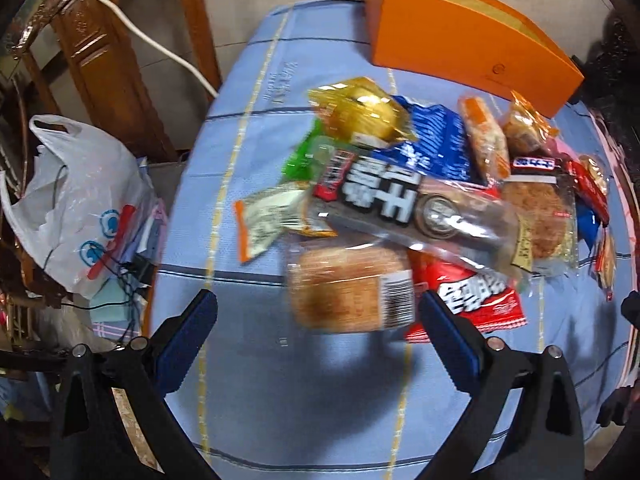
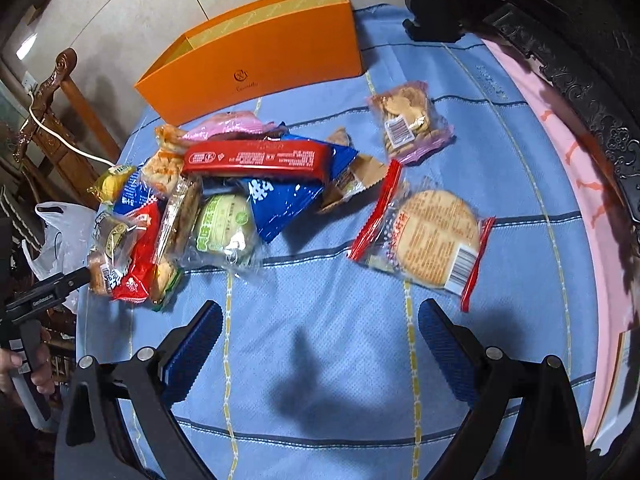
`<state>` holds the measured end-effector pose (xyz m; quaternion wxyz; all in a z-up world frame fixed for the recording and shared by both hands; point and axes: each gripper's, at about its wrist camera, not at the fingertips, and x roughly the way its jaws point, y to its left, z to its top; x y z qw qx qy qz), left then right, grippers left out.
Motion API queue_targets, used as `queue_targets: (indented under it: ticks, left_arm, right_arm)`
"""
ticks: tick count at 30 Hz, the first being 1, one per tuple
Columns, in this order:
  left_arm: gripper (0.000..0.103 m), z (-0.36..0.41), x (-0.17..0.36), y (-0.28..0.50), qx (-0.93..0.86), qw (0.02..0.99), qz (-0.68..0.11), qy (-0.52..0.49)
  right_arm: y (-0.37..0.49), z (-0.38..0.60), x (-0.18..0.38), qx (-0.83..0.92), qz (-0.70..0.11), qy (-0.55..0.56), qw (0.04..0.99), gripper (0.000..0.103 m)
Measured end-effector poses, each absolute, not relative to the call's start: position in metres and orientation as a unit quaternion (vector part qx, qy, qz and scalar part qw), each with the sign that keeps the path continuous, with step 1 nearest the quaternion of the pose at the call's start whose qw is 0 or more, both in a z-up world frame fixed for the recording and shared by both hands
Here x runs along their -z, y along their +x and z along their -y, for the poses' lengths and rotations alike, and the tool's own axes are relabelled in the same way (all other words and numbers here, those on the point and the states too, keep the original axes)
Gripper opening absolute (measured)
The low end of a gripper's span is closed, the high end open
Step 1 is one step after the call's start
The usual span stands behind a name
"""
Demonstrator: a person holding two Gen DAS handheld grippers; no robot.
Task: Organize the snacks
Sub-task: 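Move both tools back over the remaining snack pile, then grasp the brown bread loaf bag with left tool while right tool grasps round biscuit pack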
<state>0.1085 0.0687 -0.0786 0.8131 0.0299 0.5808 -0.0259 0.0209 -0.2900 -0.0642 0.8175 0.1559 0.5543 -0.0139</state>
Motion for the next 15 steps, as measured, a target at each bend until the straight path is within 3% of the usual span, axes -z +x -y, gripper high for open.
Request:
queue_targets:
  ticks: [8, 10, 11, 15]
  left_arm:
    - [0.099, -0.056, 0.11, 0.125, 0.0, 0.798, -0.602, 0.019]
    - [0.093, -0.057, 0.119, 0.13, -0.005, 0.792, -0.61, 0.013]
    - [0.075, -0.06, 0.124, 0.131, 0.002, 0.788, -0.615, 0.0]
    - [0.071, -0.064, 0.125, 0.128, 0.011, 0.789, -0.615, 0.0]
  right_arm:
    - [0.023, 0.288, 0.06, 0.011, -0.554, 0.143, 0.82, 0.099]
    - [0.023, 0.29, 0.062, 0.014, -0.556, 0.142, 0.819, 0.099]
    - [0.023, 0.293, 0.064, 0.017, -0.559, 0.143, 0.817, 0.099]
    - [0.023, 0.305, 0.069, 0.032, -0.561, 0.14, 0.816, 0.099]
